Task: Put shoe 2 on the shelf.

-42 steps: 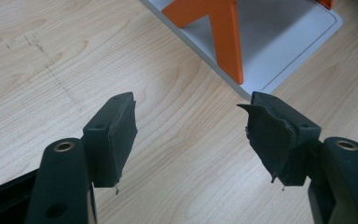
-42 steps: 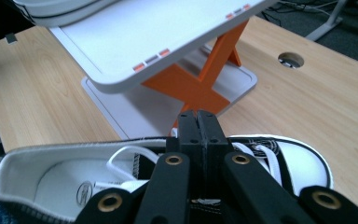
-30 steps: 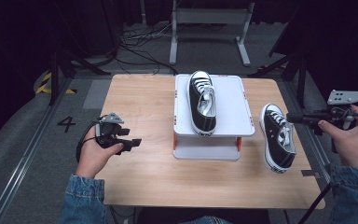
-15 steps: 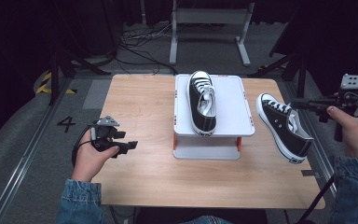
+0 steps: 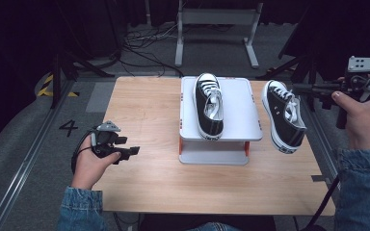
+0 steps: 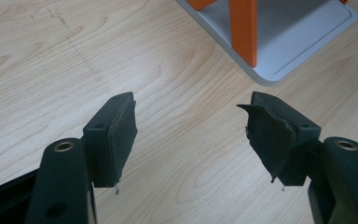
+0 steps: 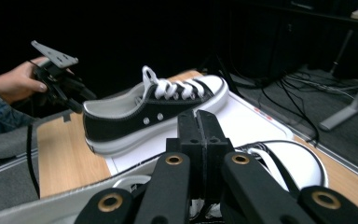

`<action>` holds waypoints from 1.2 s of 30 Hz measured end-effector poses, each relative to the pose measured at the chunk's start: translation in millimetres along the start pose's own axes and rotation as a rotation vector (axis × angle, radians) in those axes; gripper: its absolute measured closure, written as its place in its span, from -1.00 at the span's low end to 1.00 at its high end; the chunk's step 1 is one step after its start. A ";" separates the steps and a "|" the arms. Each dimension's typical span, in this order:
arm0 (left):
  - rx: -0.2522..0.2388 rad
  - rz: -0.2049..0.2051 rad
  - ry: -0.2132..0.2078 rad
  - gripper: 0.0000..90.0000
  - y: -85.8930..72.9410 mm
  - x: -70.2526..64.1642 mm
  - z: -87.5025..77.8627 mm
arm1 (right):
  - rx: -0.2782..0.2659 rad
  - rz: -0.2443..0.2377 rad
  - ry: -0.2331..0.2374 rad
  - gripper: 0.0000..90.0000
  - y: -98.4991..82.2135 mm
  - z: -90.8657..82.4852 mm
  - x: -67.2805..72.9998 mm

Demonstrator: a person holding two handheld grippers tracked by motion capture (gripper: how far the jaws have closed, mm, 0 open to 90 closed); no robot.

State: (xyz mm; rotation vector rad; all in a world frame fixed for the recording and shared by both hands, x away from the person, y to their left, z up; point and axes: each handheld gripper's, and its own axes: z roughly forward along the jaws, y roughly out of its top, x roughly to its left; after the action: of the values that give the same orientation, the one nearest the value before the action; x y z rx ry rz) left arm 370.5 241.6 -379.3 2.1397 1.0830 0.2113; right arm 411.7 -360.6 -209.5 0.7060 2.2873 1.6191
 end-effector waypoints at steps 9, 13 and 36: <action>-0.005 -0.008 0.005 -0.26 -3.9 1.6 -3.0 | -0.018 -0.032 0.066 1.00 17.3 27.4 -1.5; -0.008 -0.018 0.007 -0.26 -5.8 1.8 -6.5 | -0.011 -0.054 0.093 1.00 21.9 42.2 -3.6; -0.011 -0.026 0.008 -0.26 -10.0 4.9 -8.2 | 0.005 -0.097 0.179 1.00 33.2 108.3 -6.8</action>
State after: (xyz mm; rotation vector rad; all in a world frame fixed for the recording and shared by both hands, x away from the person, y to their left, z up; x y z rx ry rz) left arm 363.7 253.5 -380.7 2.1158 1.1116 0.2136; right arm 476.0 -267.4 -217.0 0.4602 2.4076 1.6937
